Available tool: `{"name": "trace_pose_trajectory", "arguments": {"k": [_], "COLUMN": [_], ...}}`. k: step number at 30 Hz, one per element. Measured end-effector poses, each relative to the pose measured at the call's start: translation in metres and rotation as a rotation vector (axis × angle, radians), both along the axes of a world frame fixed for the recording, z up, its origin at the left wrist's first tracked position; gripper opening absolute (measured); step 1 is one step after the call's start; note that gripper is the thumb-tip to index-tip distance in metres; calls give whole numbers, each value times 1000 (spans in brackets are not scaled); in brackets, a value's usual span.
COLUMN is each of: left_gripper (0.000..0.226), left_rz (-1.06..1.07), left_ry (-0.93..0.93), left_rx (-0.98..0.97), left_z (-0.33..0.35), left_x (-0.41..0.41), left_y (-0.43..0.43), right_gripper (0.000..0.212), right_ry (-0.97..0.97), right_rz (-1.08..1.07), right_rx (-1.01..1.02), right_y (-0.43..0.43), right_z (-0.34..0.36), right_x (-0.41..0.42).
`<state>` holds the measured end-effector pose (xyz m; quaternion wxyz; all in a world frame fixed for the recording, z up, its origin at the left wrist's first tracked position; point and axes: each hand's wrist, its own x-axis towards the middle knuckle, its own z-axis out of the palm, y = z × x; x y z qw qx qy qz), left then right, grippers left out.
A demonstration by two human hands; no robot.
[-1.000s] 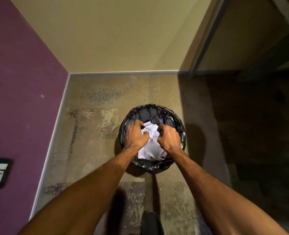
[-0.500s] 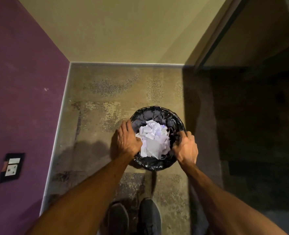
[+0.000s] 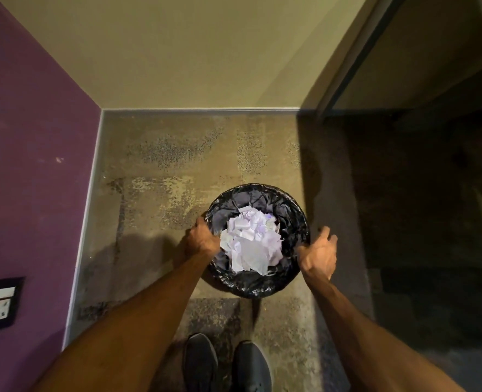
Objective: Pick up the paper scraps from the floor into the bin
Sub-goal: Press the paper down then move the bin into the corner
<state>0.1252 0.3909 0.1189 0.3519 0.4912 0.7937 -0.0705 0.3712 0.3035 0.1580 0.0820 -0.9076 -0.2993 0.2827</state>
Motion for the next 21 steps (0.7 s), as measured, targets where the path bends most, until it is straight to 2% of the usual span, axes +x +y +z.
{"name": "trace_pose_trajectory", "arguments": {"k": [3, 5, 12, 17, 21], "left_gripper": [56, 52, 60, 47, 49], "left_rz": [1, -4, -1, 40, 105], "left_ry": [8, 17, -22, -30, -47], "left_rx": [-24, -32, -17, -16, -10], "left_z": [-3, -2, 26, 76, 120], "left_x": [-2, -2, -11, -38, -71], "left_y": [4, 7, 11, 17, 32], "right_gripper": [47, 42, 46, 48, 52], "right_ry": [99, 143, 152, 150, 163], "right_rz": [-107, -140, -109, -57, 59], "right_rx": [-139, -184, -213, -157, -107], "right_y": [1, 1, 5, 28, 65], "right_z": [-4, -6, 13, 54, 93], "right_x": [7, 9, 2, -16, -41]}}
